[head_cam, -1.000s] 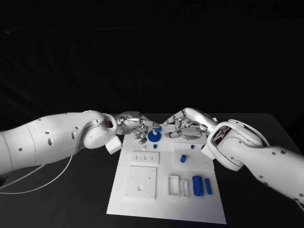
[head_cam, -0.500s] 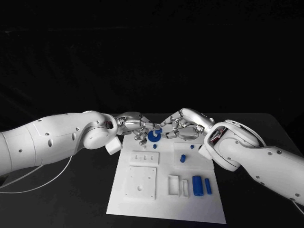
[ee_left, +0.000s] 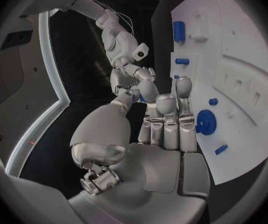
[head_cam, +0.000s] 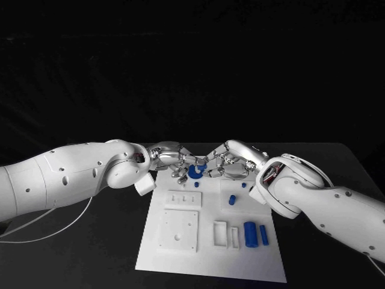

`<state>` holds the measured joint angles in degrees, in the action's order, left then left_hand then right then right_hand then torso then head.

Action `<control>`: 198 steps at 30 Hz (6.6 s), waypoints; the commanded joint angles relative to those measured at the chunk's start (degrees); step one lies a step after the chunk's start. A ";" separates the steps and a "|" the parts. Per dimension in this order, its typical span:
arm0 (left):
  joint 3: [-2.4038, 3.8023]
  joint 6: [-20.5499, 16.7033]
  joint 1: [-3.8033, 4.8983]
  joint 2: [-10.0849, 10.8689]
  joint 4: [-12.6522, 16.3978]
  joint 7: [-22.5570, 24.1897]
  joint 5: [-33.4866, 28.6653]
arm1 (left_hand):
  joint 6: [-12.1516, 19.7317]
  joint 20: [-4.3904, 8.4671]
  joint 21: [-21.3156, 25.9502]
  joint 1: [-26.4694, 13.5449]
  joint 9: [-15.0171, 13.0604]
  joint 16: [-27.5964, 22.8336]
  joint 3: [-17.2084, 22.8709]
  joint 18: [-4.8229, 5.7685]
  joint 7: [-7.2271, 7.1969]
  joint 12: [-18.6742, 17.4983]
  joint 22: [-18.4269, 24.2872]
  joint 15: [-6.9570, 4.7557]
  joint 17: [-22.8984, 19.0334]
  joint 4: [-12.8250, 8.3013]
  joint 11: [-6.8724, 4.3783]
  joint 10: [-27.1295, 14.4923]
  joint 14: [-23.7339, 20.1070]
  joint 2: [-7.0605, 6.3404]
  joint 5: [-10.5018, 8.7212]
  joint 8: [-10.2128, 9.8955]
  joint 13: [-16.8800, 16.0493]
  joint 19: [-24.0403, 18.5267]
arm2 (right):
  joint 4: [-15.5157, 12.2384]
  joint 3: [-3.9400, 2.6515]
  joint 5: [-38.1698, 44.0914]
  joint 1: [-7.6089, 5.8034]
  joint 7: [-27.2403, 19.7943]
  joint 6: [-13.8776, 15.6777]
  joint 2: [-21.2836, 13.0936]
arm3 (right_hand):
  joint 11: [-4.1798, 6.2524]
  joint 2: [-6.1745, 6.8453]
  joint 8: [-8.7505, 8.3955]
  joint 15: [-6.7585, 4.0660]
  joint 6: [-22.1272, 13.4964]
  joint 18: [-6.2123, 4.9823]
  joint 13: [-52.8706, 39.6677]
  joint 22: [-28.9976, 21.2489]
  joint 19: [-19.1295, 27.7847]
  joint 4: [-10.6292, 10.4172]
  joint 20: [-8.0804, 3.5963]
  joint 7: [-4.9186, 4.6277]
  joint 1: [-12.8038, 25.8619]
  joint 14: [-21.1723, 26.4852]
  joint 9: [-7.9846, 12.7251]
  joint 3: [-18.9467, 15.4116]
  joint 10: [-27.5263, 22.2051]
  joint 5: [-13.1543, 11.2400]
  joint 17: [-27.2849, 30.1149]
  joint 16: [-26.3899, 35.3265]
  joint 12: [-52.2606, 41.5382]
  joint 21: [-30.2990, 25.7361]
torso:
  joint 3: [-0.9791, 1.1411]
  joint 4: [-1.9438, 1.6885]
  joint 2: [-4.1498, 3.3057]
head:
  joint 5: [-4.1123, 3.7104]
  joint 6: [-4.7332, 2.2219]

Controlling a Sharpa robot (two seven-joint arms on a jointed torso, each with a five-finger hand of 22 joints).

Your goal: Assemble the parts on the task board

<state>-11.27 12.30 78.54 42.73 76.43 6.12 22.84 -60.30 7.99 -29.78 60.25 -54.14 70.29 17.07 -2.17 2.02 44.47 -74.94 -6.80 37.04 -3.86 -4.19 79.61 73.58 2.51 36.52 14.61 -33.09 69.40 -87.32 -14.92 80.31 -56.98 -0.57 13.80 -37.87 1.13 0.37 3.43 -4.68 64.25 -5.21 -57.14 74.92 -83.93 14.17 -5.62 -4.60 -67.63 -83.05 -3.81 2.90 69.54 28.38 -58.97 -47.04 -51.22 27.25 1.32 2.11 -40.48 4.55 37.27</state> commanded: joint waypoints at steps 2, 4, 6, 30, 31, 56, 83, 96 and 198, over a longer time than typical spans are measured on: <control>0.08 0.58 0.04 -0.18 0.10 1.17 -0.25 | -2.37 0.01 0.04 0.78 -0.03 0.14 6.46 0.43 -2.03 -0.37 -0.95 -0.25 0.01 -6.10 -0.36 0.13 0.14 0.38 0.18 -0.22 0.07 -0.05 | 0.04 0.17 0.80 0.06 0.01 -0.18 0.15 | 0.30 -0.47 0.20 -0.28 1.32 0.24 -0.20 3.14 -2.65 0.14 -0.40 0.30 0.27 -0.28 -0.14 0.60 0.31 -0.51 -0.37 -0.59 -0.36 0.62 | 0.00 0.01 0.01 | 0.08 0.09; 0.08 0.50 0.04 -0.18 0.07 1.15 -0.27 | -2.37 -0.01 0.08 0.93 -0.05 0.16 6.43 0.42 -2.02 -0.38 -0.95 -0.23 0.03 -5.95 -0.34 0.16 0.16 0.34 0.11 -0.25 0.08 -0.04 | 0.00 0.19 0.85 0.06 -0.05 -0.11 0.13 | 0.45 -0.58 0.23 -0.37 2.32 0.34 -0.31 3.16 -2.64 0.20 -0.49 0.60 0.28 -0.29 -0.22 0.72 0.36 -0.66 -0.50 -0.68 -0.43 0.83 | 0.01 0.03 0.01 | 0.09 0.14; 0.08 0.40 0.04 -0.17 0.04 1.05 -0.28 | -2.38 -0.01 0.07 0.98 -0.04 0.16 6.43 0.42 -2.02 -0.38 -0.96 -0.23 0.00 -5.93 -0.34 0.17 0.15 0.32 0.09 -0.27 0.08 -0.03 | -0.04 0.21 0.87 0.06 -0.15 0.08 0.11 | 0.59 -0.72 0.26 -0.46 3.34 0.44 -0.37 3.20 -2.65 0.22 -0.58 0.92 0.28 -0.30 -0.33 0.80 0.40 -0.85 -0.58 -0.72 -0.45 1.09 | 0.02 0.05 0.03 | 0.10 0.16; -0.01 -2.62 0.04 -0.43 -0.23 -0.63 2.03 | -2.70 0.06 -0.07 1.45 0.30 0.24 6.39 0.39 -2.05 -0.41 -0.98 -0.30 0.09 -5.63 -0.39 0.40 0.39 -0.07 0.23 -0.55 0.11 0.17 | -0.37 0.25 0.86 0.06 -0.54 0.28 0.23 | 1.37 -0.98 0.20 -1.03 6.98 1.24 -1.65 3.41 -2.69 -2.09 -1.26 2.33 1.48 -0.55 -0.47 -0.06 1.81 -0.21 -2.14 -1.82 -0.74 3.19 | -0.02 -0.02 0.03 | 0.04 0.43; -0.02 -2.81 0.04 -0.44 -0.24 -0.71 2.10 | -2.70 0.06 -0.07 1.45 0.30 0.24 6.39 0.39 -2.05 -0.41 -0.98 -0.30 0.09 -5.63 -0.39 0.40 0.39 -0.07 0.23 -0.55 0.11 0.17 | -0.40 0.25 0.88 0.07 -0.52 0.27 0.25 | 1.37 -0.98 0.20 -1.03 6.98 1.24 -1.65 3.41 -2.69 -2.09 -1.26 2.33 1.48 -0.55 -0.47 -0.06 1.81 -0.21 -2.14 -1.82 -0.74 3.19 | -0.02 -0.02 0.03 | 0.03 0.44; -0.10 -5.03 0.04 -0.52 -0.39 -1.96 3.21 | -2.93 0.17 -0.21 1.69 0.35 0.36 6.43 0.40 -2.12 -0.43 -0.98 -0.40 0.35 -5.43 -0.48 0.73 0.78 -0.40 0.54 -0.56 0.13 0.40 | -0.39 0.34 2.22 0.11 0.59 0.61 0.41 | 1.45 -0.79 0.19 -1.08 7.25 1.19 -2.35 3.45 -2.70 -3.66 -1.31 2.50 1.64 -0.67 -0.35 -2.48 2.26 0.10 -2.67 -1.97 -0.50 3.94 | 0.01 0.04 0.01 | 0.06 0.65; -0.58 -19.10 0.05 2.08 5.24 -9.01 18.04 | -6.29 0.42 -0.10 4.04 5.49 0.21 5.68 0.27 -2.62 -2.17 -0.80 -0.75 1.81 -3.80 -0.94 3.40 3.17 -3.11 0.81 -2.20 0.67 1.88 | 7.27 -1.48 -7.72 0.11 -0.28 3.58 -4.25 | -0.40 1.46 0.17 0.41 -1.59 -0.69 5.66 -0.96 -1.79 -4.68 0.32 -0.55 -0.48 1.89 -0.23 -5.70 -3.21 7.66 2.57 4.43 4.91 -11.55 | -0.04 0.01 0.13 | 0.17 1.12; -2.16 -28.30 -0.03 3.25 11.58 -21.40 29.00 | -8.57 0.04 0.49 4.48 8.97 -0.91 6.66 -0.48 -3.12 -4.60 -0.77 -0.91 3.72 -2.58 -1.44 6.38 6.01 -5.40 2.09 -2.16 0.86 3.50 | 18.60 -5.07 -15.17 -1.62 -1.84 6.43 -3.53 | -0.28 2.52 0.16 0.31 -1.26 -0.60 6.69 -0.35 -2.02 -3.03 0.20 -0.50 1.69 1.86 -0.22 -0.87 -3.30 10.12 2.79 4.36 4.31 -12.11 | 0.06 -0.08 0.59 | 0.13 2.82; -2.70 -28.29 -7.14 -0.21 11.38 -36.43 41.83 | -11.40 -3.11 -0.54 4.38 12.42 -1.15 9.14 -3.51 -3.82 -2.51 -0.89 -0.41 7.40 -1.89 -1.55 6.92 8.43 -8.77 0.95 -0.79 2.36 4.24 | 28.15 -5.46 -17.67 -6.82 -2.23 5.31 0.48 | -0.26 2.88 0.16 0.29 -1.42 -0.66 8.00 -1.06 -2.14 -1.45 0.19 -0.57 2.99 1.84 -0.21 0.82 -3.30 11.95 3.15 5.04 4.52 -14.60 | 0.44 -0.38 1.83 | -0.08 7.38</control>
<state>-13.70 -18.25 71.67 42.44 87.87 -28.98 64.63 -66.83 5.31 -29.94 64.17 -41.64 68.99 20.67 -4.90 2.63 41.76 -74.93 -7.25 44.42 -0.26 -5.08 84.87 81.78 -6.24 37.25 13.66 -30.81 73.51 -59.09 -20.35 62.64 -63.79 -2.36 19.86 -37.39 0.81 3.16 3.48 -4.41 62.86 -5.27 -49.23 73.81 -84.04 12.73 -5.32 -5.07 -65.29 -81.27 -4.08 3.35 66.55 40.05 -55.75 -42.32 -46.71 12.51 1.77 1.74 -38.66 4.50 44.69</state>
